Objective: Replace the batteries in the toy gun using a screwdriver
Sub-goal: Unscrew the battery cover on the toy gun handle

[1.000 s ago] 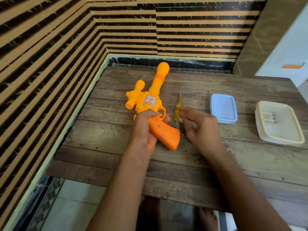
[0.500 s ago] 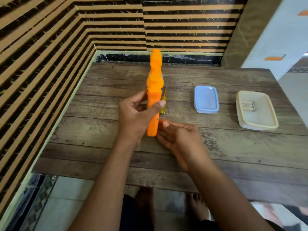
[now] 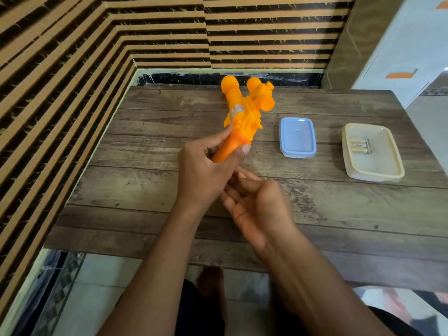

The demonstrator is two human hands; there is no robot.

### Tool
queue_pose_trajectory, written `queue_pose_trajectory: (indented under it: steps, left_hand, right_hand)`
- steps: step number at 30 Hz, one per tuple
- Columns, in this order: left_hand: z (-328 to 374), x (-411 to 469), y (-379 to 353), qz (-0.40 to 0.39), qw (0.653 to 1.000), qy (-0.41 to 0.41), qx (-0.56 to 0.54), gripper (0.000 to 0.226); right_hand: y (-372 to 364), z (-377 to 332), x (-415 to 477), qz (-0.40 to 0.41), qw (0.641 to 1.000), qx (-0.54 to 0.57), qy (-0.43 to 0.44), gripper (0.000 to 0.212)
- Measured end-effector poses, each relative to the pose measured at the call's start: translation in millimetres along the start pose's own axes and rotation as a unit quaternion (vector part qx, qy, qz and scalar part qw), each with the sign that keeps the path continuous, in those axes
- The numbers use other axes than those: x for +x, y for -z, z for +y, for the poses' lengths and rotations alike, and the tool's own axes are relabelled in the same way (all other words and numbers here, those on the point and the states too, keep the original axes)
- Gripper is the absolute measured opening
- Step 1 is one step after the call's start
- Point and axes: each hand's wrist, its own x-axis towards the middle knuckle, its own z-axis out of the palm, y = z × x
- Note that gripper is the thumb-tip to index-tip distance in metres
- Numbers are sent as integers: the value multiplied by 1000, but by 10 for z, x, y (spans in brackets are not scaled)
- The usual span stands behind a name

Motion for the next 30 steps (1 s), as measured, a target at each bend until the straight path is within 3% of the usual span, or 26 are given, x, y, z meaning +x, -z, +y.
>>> queue_pose_trajectory:
  steps: [20,30]
  left_hand:
    - [-4,4,26,-25,999,17,-35,45]
    - [8,-15,8,-26,999,20,-32,44]
  right_hand:
    - [37,3,14,48,994,-79,66,19]
    - [69,0,59,64,992,-90,67,24]
